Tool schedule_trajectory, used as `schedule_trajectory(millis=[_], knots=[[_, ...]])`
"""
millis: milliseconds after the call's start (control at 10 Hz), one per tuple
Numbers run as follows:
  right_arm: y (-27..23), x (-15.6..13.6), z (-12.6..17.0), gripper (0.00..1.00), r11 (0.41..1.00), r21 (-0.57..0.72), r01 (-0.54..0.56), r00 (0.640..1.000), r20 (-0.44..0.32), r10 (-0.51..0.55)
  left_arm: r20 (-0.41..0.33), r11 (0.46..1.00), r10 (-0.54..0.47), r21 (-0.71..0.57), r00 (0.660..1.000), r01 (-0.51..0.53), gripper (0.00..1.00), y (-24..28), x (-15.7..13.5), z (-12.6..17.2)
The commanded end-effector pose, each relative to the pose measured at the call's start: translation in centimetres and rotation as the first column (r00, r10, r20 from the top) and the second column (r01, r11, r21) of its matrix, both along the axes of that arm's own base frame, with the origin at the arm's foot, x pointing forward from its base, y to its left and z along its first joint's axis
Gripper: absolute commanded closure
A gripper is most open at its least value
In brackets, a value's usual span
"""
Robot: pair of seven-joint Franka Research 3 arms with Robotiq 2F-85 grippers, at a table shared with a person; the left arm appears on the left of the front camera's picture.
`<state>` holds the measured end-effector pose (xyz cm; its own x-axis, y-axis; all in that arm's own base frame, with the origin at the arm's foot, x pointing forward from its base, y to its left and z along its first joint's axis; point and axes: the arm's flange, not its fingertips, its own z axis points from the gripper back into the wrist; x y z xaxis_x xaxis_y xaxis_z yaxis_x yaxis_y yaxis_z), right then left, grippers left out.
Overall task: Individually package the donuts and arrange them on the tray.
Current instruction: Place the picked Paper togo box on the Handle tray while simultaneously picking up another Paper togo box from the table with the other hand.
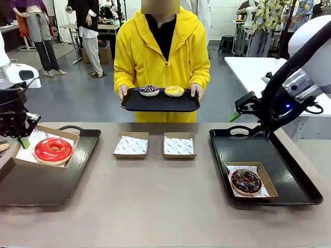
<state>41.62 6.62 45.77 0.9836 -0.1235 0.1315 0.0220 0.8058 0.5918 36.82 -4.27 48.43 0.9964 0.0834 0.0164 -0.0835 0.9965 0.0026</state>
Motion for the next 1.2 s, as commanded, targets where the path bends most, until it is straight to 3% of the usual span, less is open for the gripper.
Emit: schedule_trajectory(millis=[0, 100, 700, 900, 1100], knots=[[-1.5, -0.8, 0.4, 0.00, 0.996, 0.087, -0.013, 0.999, -0.041, 0.017, 0.011, 1.000, -0.009, -0.003, 1.000, 0.009, 0.99, -0.5, 0.2, 0.6], [0.0, 0.0, 0.0, 0.00, 1.000, 0.000, 0.000, 1.000, 0.000, 0.000, 0.011, 1.000, -0.009, -0.003, 1.000, 0.009, 0.99, -0.5, 0.2, 0.6], [-0.3, -0.1, 0.1, 0.00, 1.000, 0.016, -0.009, 1.000, -0.005, 0.009, 0.011, 1.000, -0.009, -0.003, 1.000, 0.009, 0.99, -0.5, 0.2, 0.6], [2.0, 1.8, 1.2, 0.00, 0.977, -0.211, -0.016, 0.998, 0.049, 0.027, 0.019, 0.999, -0.045, 0.005, 0.999, 0.044, 0.99, 0.0, 0.1, 0.0], [5.7, 4.6, 1.5, 0.00, 0.936, -0.349, -0.051, 0.998, 0.020, 0.062, 0.075, 0.997, -0.071, 0.033, 0.995, 0.069, 0.99, 0.6, -0.3, -1.3]])
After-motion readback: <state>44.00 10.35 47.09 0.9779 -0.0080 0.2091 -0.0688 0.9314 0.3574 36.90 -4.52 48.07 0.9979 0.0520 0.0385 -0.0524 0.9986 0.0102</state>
